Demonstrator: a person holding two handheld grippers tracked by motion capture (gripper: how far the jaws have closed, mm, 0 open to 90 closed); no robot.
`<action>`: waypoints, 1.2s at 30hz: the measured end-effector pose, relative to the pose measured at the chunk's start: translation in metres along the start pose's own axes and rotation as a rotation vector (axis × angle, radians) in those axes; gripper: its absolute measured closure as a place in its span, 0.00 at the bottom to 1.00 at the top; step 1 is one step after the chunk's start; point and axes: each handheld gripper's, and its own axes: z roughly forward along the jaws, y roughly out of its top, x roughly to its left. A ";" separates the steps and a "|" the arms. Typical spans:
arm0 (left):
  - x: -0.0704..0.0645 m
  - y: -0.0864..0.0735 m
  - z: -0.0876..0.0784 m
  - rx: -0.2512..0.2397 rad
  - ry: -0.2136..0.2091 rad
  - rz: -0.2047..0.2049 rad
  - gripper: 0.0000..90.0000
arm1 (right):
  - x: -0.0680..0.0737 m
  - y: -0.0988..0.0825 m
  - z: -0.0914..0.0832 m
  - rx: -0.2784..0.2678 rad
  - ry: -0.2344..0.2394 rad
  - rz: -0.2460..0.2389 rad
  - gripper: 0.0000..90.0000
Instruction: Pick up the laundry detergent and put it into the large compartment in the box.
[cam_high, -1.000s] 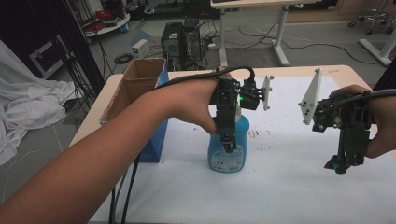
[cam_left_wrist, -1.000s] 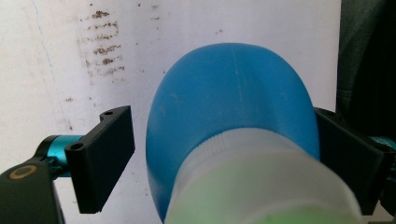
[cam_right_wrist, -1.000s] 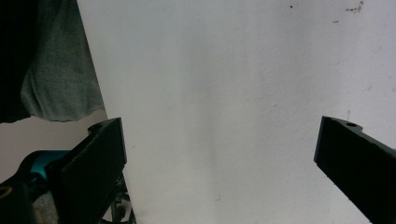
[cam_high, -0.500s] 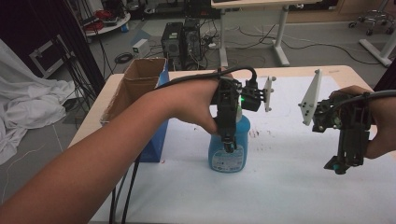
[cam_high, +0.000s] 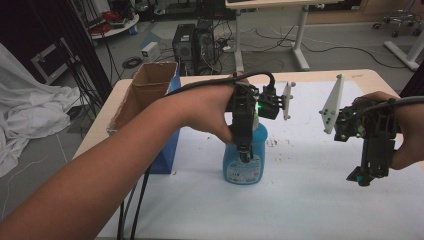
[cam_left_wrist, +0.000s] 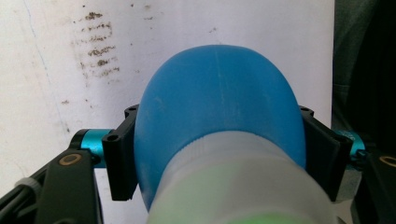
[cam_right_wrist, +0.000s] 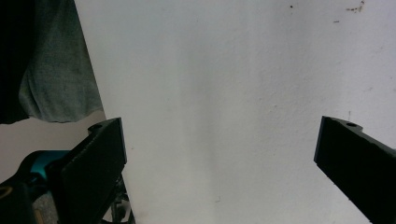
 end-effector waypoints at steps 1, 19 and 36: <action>0.000 0.000 0.000 -0.002 0.000 -0.002 0.32 | 0.000 0.000 0.000 -0.002 0.000 0.000 0.02; 0.001 0.001 0.001 0.014 -0.002 0.001 0.42 | 0.001 -0.001 -0.001 -0.002 -0.001 0.004 0.02; -0.001 -0.002 -0.010 0.047 0.008 -0.008 0.43 | 0.000 -0.001 -0.001 -0.002 0.001 0.001 0.02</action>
